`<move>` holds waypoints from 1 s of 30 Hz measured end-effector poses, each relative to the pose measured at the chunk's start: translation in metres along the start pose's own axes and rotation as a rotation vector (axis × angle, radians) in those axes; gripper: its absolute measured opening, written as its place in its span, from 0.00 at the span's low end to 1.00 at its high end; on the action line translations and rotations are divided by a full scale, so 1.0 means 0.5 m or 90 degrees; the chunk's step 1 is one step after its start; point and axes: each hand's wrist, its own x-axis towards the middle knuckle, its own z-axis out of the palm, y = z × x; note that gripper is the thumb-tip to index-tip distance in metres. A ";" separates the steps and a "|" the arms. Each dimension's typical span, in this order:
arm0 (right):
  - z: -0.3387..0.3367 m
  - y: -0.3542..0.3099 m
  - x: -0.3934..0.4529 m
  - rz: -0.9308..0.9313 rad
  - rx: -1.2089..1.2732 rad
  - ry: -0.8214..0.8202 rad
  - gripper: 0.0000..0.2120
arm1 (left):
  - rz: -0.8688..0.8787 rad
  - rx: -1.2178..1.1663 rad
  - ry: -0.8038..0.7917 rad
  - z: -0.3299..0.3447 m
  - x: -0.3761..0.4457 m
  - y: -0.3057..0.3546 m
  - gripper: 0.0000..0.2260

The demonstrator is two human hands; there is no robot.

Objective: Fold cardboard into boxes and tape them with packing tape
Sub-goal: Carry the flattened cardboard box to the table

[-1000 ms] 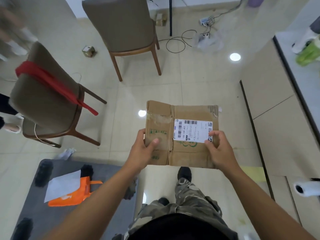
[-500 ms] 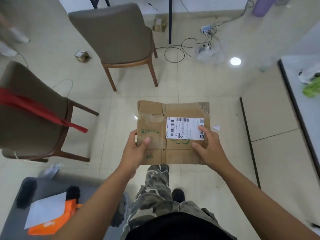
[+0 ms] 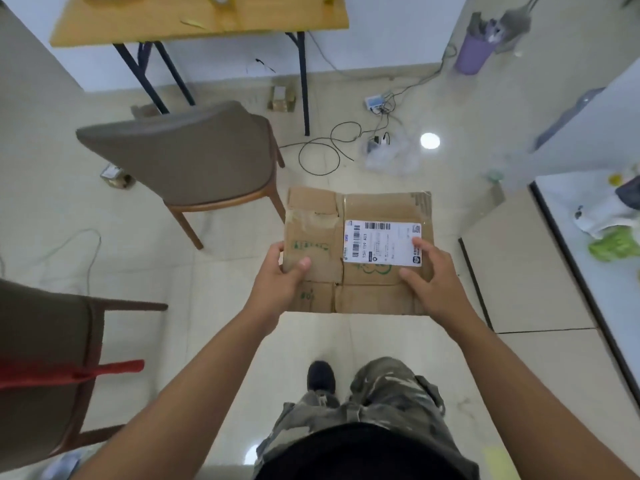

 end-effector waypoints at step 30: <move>-0.046 -0.256 0.984 -0.053 -0.022 -0.082 0.31 | -0.023 -0.042 0.091 0.065 0.841 0.466 0.15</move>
